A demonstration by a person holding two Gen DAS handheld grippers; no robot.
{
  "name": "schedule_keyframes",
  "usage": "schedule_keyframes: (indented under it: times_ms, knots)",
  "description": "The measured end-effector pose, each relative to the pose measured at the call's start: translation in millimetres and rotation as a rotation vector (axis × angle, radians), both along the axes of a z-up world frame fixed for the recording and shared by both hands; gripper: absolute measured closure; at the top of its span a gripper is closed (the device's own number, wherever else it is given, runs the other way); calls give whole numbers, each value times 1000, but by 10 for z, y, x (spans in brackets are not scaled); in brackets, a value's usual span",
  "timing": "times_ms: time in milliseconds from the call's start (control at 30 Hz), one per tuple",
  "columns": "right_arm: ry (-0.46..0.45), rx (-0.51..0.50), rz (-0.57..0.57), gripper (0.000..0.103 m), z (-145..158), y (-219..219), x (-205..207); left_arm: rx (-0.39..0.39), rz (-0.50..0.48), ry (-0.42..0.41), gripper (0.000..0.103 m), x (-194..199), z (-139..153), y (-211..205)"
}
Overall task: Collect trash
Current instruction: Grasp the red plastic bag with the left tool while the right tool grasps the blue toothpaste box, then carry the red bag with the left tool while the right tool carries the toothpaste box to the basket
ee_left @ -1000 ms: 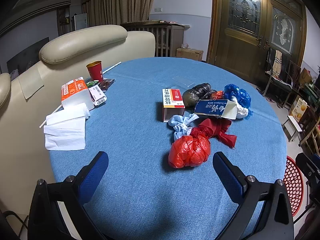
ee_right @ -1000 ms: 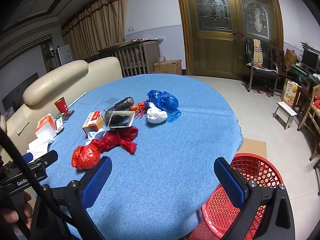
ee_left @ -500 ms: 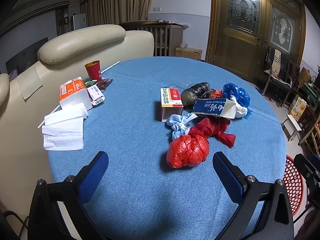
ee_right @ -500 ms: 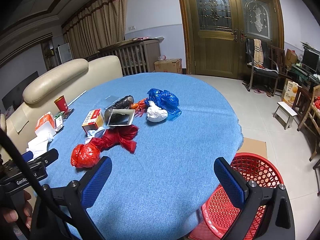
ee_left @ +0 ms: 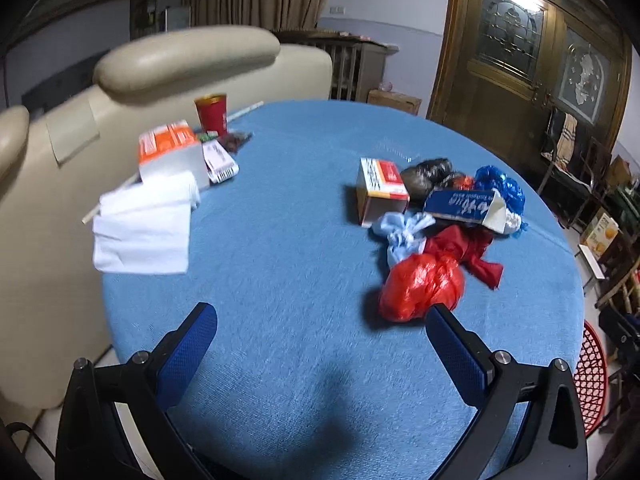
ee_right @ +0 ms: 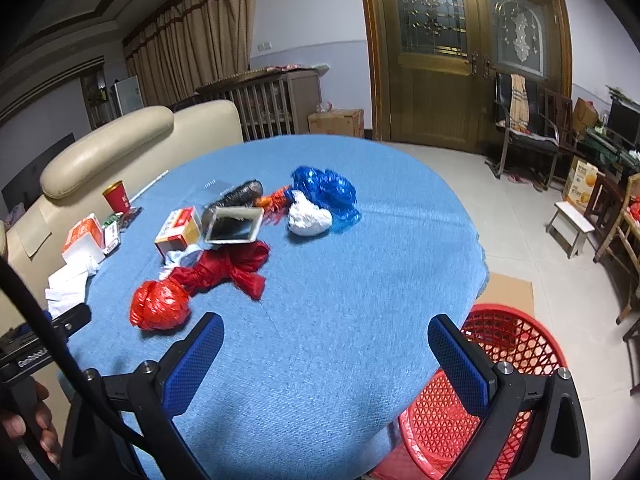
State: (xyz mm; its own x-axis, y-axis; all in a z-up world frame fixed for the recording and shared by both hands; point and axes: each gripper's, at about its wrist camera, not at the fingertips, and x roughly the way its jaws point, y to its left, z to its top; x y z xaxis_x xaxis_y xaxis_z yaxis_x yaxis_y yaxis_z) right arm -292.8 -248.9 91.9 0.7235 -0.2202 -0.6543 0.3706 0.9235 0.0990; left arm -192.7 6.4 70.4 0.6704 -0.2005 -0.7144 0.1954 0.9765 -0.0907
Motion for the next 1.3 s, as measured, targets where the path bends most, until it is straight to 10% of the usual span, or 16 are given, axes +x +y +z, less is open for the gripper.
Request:
schedule_keyframes:
  times_ms: [500,567,1300]
  knots:
    - [67,36,-23,0,-269,-201,134,85,-193,70,0,500,-303,-903]
    - [70,39,-18,0,-268,-224,208,58,-217,90,40,531,-347,-909]
    - [119,156,250,0,-309,42,2106,10,-122,104,40,589,-251,-258]
